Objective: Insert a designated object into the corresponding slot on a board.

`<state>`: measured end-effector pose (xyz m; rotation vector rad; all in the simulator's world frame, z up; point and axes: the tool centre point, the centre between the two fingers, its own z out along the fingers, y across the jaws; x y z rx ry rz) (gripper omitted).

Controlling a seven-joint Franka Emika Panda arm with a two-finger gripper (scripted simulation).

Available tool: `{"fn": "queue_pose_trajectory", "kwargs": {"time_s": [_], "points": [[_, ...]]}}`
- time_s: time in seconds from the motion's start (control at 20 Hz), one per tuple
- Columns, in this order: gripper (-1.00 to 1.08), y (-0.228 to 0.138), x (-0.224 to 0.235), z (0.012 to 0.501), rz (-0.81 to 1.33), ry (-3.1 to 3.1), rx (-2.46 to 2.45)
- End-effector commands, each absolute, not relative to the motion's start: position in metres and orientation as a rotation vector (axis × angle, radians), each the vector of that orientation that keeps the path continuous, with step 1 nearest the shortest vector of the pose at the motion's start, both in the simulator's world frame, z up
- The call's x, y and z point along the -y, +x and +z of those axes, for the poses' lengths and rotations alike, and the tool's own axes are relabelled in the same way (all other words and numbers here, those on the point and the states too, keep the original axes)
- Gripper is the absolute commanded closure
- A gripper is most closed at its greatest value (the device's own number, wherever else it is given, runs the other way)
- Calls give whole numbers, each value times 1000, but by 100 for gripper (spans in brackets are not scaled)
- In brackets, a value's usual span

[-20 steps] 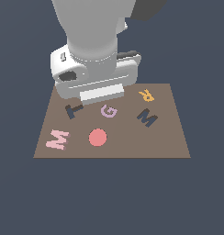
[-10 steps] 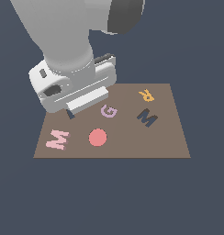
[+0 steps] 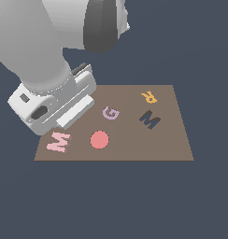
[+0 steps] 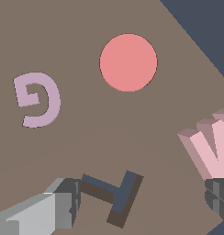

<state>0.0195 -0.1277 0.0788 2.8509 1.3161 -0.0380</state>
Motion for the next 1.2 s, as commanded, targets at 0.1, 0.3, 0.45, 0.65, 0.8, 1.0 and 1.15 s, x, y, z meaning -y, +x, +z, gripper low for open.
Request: {"fn": "queue_pose_trajectory", "kwargs": {"time_s": [0.1,0.3,0.45,0.65,0.8,1.0,1.15], "points": [[-92,37,145,71,-27,2747,-1522],[-92,53,156,64,-19,2658,-1672],[-92,63,162,61,-13,2597,-1767],[-92,76,167,56,-8,2526,-1867],[-92,83,169,54,-5,2482,-1925],[-92,91,171,51,-2,2440,-1979],[-92,94,171,50,-1,2421,-2002]]}}
